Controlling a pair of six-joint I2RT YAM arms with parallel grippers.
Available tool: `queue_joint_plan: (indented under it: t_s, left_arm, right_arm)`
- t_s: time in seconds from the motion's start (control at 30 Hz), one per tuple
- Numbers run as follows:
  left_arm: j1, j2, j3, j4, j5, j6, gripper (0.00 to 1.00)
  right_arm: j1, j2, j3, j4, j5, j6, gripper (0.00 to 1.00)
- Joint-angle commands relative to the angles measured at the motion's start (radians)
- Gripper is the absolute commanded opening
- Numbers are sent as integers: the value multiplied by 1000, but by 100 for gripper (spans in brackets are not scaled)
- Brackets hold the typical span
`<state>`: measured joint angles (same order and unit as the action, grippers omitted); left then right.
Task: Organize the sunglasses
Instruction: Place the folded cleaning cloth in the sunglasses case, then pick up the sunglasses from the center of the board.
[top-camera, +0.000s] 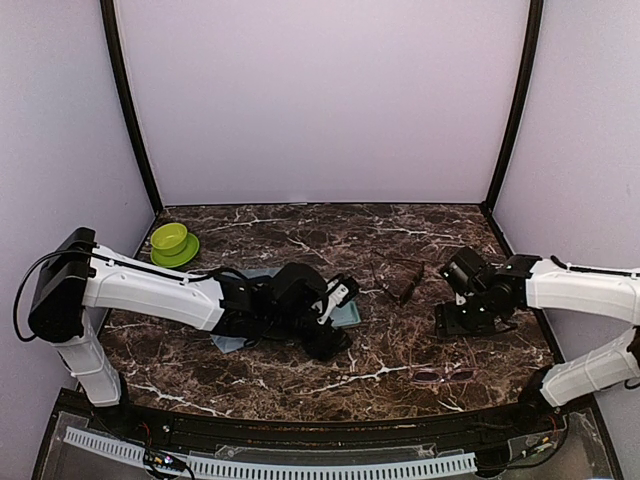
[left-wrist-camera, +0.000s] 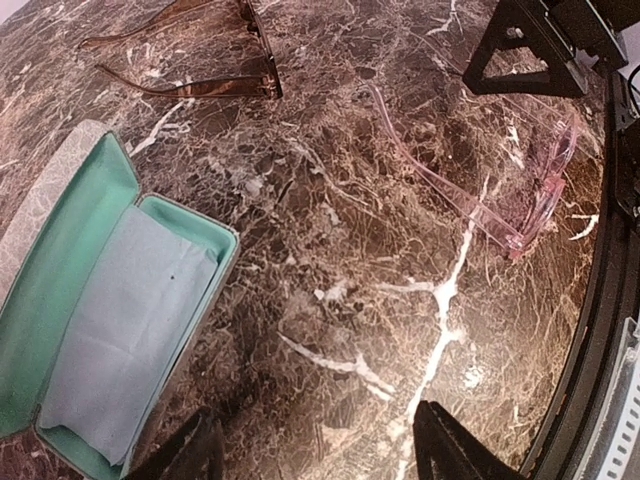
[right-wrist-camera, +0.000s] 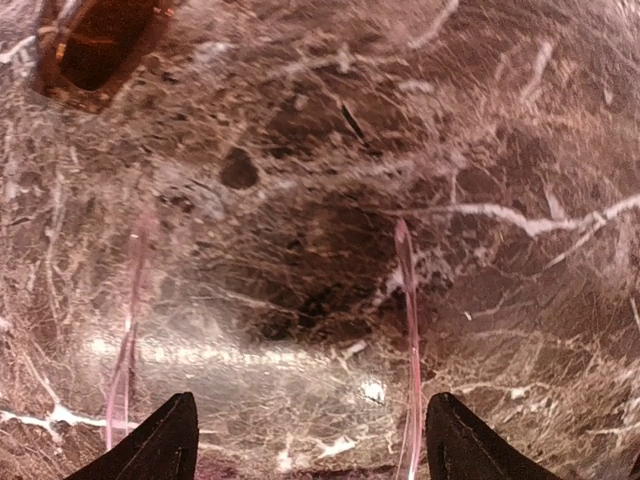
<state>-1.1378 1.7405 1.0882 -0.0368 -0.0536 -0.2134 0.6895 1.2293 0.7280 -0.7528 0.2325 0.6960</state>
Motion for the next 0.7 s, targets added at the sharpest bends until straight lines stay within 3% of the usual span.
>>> queue_joint_plan:
  t_s: [0.0,0.67]
  left_arm:
    - [-5,-7,13,35,-27,29,67]
    - [-5,31,32,61,33,46,67]
  right_arm:
    - [-18,-33,-47,-51,24,115,78]
    - [-21,-46,-156,-16,21,177,44]
